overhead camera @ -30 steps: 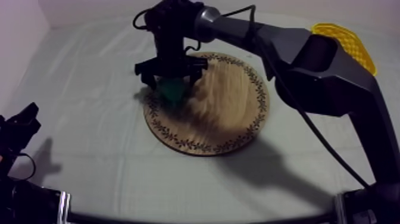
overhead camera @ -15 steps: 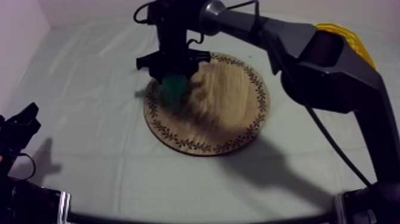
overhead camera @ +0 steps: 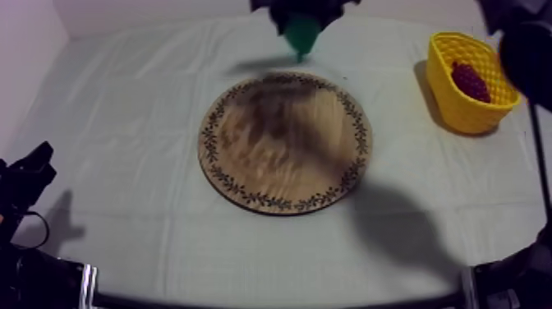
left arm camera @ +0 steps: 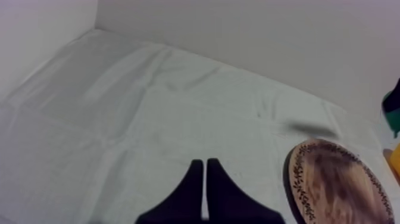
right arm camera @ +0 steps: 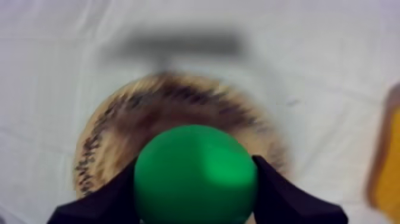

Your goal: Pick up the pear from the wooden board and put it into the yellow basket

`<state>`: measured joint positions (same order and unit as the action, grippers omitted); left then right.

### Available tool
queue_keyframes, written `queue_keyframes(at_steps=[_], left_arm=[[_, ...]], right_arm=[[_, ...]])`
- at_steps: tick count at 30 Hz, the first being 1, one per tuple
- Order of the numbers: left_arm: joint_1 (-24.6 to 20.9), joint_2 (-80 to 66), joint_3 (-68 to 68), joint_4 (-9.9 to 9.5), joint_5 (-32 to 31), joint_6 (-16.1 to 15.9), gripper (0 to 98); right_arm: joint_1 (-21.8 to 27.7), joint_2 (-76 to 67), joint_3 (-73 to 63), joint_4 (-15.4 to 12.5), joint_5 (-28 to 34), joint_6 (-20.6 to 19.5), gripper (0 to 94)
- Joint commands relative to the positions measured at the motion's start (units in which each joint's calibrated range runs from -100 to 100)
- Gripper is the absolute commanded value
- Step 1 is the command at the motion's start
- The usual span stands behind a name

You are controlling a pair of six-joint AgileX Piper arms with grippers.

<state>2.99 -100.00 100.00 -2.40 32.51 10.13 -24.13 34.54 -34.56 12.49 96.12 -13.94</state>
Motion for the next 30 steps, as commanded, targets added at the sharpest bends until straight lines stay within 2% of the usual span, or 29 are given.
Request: queue_keyframes(at_steps=[1,7,13,22,30], left_arm=[[0.0,0.0,0.0,-0.02,0.0,0.0,0.1],[0.0,0.0,0.0,-0.02,0.0,0.0,0.1],[0.0,0.0,0.0,-0.02,0.0,0.0,0.1],[0.0,0.0,0.0,-0.02,0.0,0.0,0.1],[0.0,0.0,0.0,-0.02,0.0,0.0,0.1]], right_arm=[[3.7,-6.5,2.5,1.0,-0.7,2.8,33.5],[10.3,-14.9,9.7,3.9,-4.2,8.1,33.8],[16.4,-20.5,17.9,5.7,-8.9,11.3,33.7],[23.6,-25.3,34.2,6.9,-17.5,13.9,34.9],[27.3,-24.4,49.4,6.8,-26.4,14.9,35.8]])
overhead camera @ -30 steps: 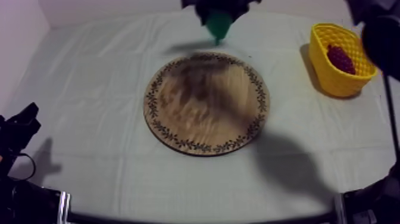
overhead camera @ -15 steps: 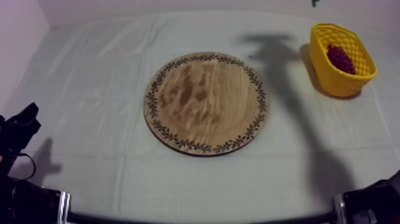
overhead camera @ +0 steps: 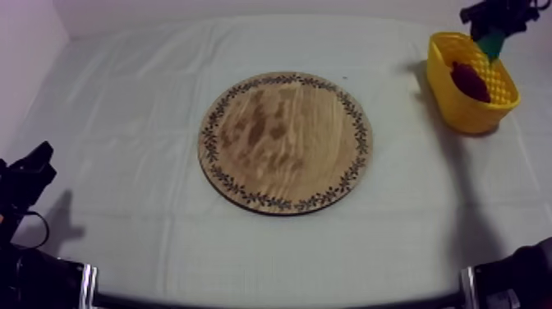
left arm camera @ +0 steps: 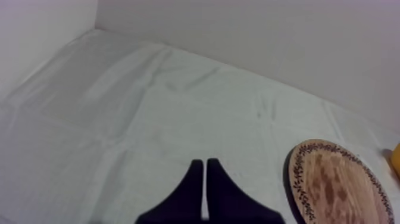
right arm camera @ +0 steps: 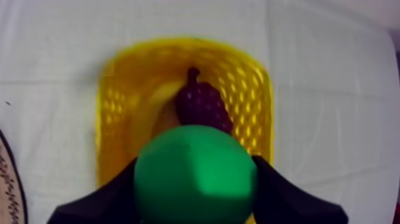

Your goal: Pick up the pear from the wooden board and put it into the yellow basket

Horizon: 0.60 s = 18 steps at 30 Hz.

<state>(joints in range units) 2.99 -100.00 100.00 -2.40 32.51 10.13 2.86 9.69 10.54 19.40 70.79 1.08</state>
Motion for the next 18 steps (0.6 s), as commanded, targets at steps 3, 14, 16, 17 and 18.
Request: queue_keyframes(at_steps=[3,14,16,17,18], left_arm=[[0.0,0.0,0.0,-0.02,0.0,0.0,0.1],[0.0,0.0,0.0,-0.02,0.0,0.0,0.1],[0.0,0.0,0.0,-0.02,0.0,0.0,0.1],[0.0,0.0,0.0,-0.02,0.0,0.0,0.1],[0.0,0.0,0.0,-0.02,0.0,0.0,0.1]], right_arm=[[1.1,2.5,6.2,-0.8,-3.1,-0.2,37.3],[3.3,11.8,0.3,-6.5,-6.5,1.0,64.6],[3.4,12.0,0.5,-7.0,-7.3,1.2,67.6],[3.4,11.8,0.8,-7.1,-7.7,1.2,68.9],[3.4,11.4,1.4,-7.1,-8.0,1.3,69.6]])
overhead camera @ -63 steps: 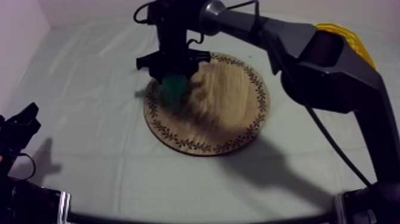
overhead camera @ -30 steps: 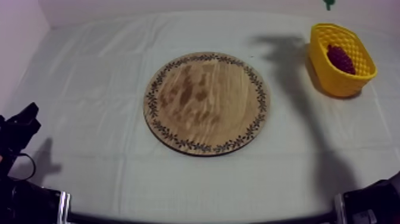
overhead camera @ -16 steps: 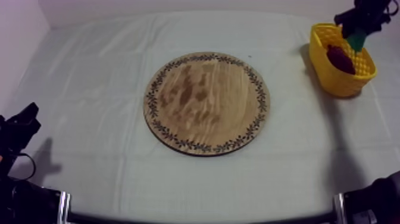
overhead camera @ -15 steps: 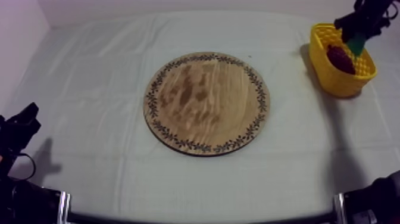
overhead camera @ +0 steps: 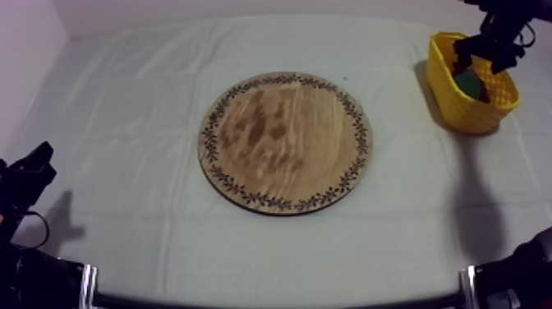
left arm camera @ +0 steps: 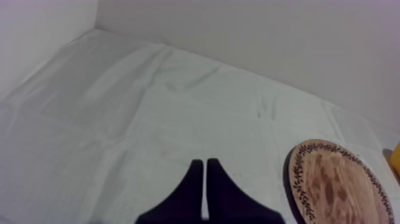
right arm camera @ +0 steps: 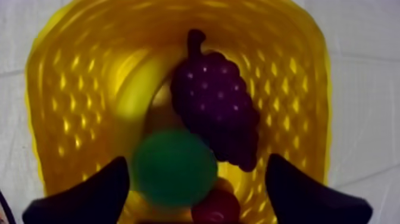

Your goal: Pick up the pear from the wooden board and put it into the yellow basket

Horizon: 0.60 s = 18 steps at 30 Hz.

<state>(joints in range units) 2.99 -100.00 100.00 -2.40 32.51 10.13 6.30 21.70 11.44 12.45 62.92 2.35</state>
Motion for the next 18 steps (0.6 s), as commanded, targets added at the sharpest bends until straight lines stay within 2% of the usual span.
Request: queue_keyframes(at_steps=[1,6,10,18], left_arm=[[0.0,0.0,0.0,-0.02,0.0,0.0,0.1],[0.0,0.0,0.0,-0.02,0.0,0.0,0.1],[0.0,0.0,0.0,-0.02,0.0,0.0,0.1],[0.0,0.0,0.0,-0.02,0.0,0.0,0.1]], right_arm=[[-0.1,-1.3,1.1,-0.1,-0.4,0.1,69.8],[-1.0,-9.0,4.8,1.4,-2.0,-0.6,68.8],[-1.8,-19.3,10.8,3.0,-8.0,-2.2,64.8],[-3.9,-44.4,29.0,0.7,-21.8,0.0,57.7]])
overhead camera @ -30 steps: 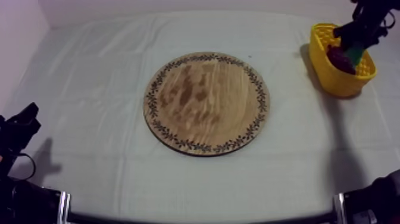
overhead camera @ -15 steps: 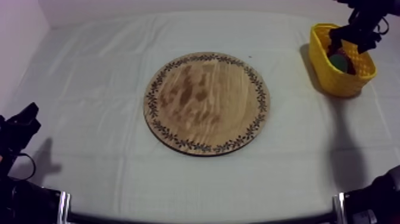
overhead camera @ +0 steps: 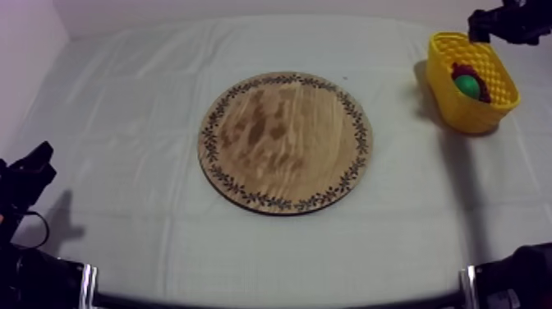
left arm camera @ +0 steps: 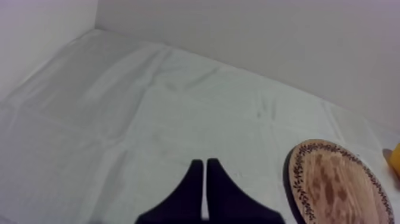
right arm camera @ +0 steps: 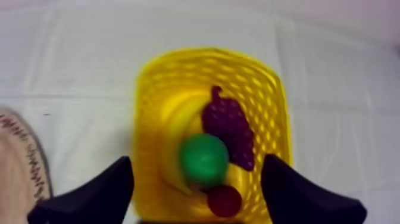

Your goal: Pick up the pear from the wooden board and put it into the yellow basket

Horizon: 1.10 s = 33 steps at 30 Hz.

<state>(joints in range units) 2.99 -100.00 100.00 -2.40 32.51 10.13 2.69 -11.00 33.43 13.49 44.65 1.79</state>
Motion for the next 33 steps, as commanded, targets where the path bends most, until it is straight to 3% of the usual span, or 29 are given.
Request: queue_keyframes(at_steps=[1,8,14,20,29,33], left_arm=[[0.0,0.0,0.0,-0.02,0.0,0.0,0.1],[0.0,0.0,0.0,-0.02,0.0,0.0,0.1],[0.0,0.0,0.0,-0.02,0.0,0.0,0.1],[0.0,0.0,0.0,-0.02,0.0,0.0,0.1],[0.0,0.0,0.0,-0.02,0.0,0.0,0.1],[0.0,0.0,0.0,-0.02,0.0,0.0,0.1]], right_arm=[[-0.6,-15.0,9.9,-0.8,-5.0,1.2,56.8],[-2.7,-37.4,30.2,-5.2,-12.2,5.9,47.9],[-4.4,-54.7,44.7,-10.7,-13.8,10.6,39.9],[-4.7,-67.6,55.2,-14.4,-13.8,13.7,28.2],[-4.9,-78.9,64.2,-16.9,-11.5,14.3,6.0],[-5.2,-82.3,64.4,-16.8,-7.1,12.6,1.9]])
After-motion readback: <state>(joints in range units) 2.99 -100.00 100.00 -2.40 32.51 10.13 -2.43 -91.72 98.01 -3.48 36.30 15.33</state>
